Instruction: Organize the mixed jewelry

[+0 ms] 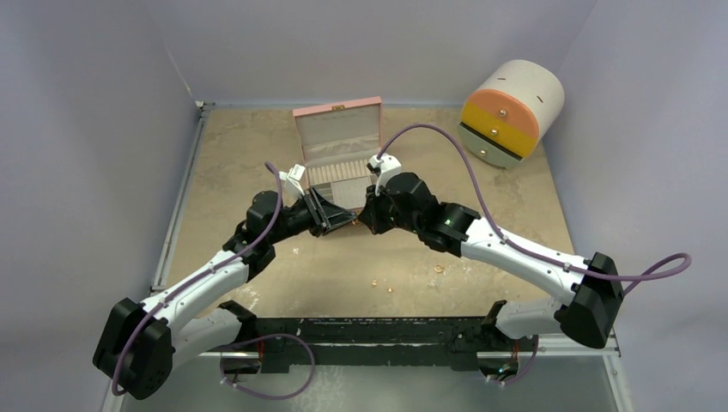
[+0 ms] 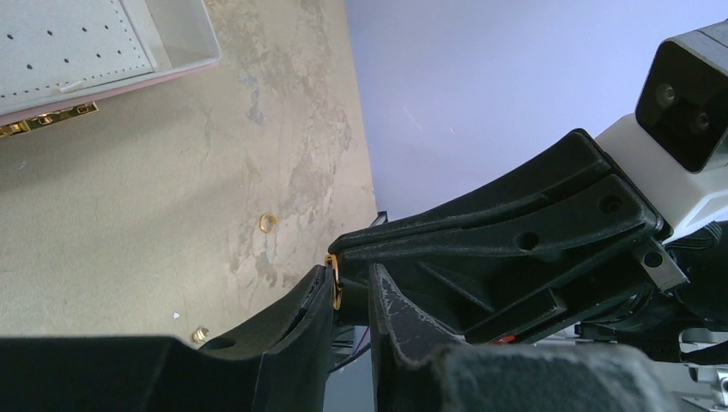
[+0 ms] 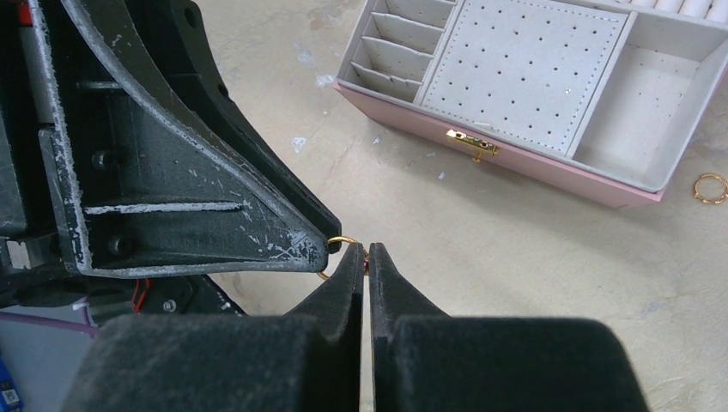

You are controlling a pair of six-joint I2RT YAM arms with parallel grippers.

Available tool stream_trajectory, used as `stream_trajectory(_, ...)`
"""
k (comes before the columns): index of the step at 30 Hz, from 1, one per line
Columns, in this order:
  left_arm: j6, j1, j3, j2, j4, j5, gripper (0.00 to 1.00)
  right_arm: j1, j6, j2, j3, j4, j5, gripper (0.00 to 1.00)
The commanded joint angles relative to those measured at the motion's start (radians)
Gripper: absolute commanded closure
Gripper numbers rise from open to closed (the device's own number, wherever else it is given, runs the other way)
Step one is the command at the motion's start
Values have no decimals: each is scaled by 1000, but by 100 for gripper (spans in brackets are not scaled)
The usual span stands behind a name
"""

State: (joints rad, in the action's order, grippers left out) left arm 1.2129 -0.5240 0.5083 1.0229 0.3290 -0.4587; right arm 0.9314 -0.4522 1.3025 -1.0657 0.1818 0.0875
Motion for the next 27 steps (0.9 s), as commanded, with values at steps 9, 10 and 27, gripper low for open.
stream_trajectory(9,2,6,-9,-2,55,-18,90,15,-9,-40,-31,-42,31,100)
stream_trajectory(10,3,6,-9,-2,55,-19,93,15,-9,-41,-31,-41,32,100)
stream_trajectory(27,22,6,-18,-42,74,8,100,17,-38,-127,41,-55,51,78)
